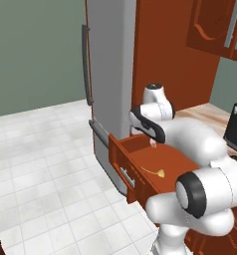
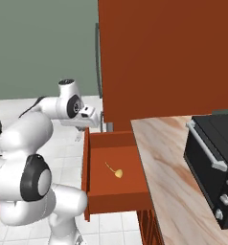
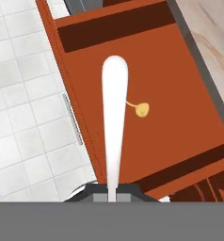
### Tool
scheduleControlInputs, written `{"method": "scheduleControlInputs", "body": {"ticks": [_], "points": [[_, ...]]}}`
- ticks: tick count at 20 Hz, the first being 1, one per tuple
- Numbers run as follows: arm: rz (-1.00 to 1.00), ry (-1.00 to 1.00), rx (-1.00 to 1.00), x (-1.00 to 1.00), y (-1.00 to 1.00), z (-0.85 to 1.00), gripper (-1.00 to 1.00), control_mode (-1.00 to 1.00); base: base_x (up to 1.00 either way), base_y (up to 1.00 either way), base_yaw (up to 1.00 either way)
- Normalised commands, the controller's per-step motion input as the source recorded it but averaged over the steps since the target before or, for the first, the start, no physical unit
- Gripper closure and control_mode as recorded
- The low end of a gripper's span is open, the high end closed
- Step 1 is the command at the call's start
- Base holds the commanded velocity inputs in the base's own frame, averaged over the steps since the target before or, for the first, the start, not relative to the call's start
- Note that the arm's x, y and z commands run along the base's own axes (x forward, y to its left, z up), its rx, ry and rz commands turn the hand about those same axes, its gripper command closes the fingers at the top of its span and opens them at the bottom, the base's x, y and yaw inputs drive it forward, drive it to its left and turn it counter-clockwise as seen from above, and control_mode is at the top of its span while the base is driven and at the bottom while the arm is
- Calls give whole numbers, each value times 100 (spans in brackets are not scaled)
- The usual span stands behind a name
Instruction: Organize the utensils by type. Pick up the wooden spoons from the counter and place them in the open cabinet. Then pick up the metallic utensils from the counter and place them in the open drawer.
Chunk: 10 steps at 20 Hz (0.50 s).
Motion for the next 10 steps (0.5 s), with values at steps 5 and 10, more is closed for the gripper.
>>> {"method": "scheduleControlInputs", "body": {"ticks": [5,10], "points": [[7,19,-14,43,-27,-51,100,-100,0,0,0],[12,18,-4,26,-45,-32,100,-100,0,0,0]]}}
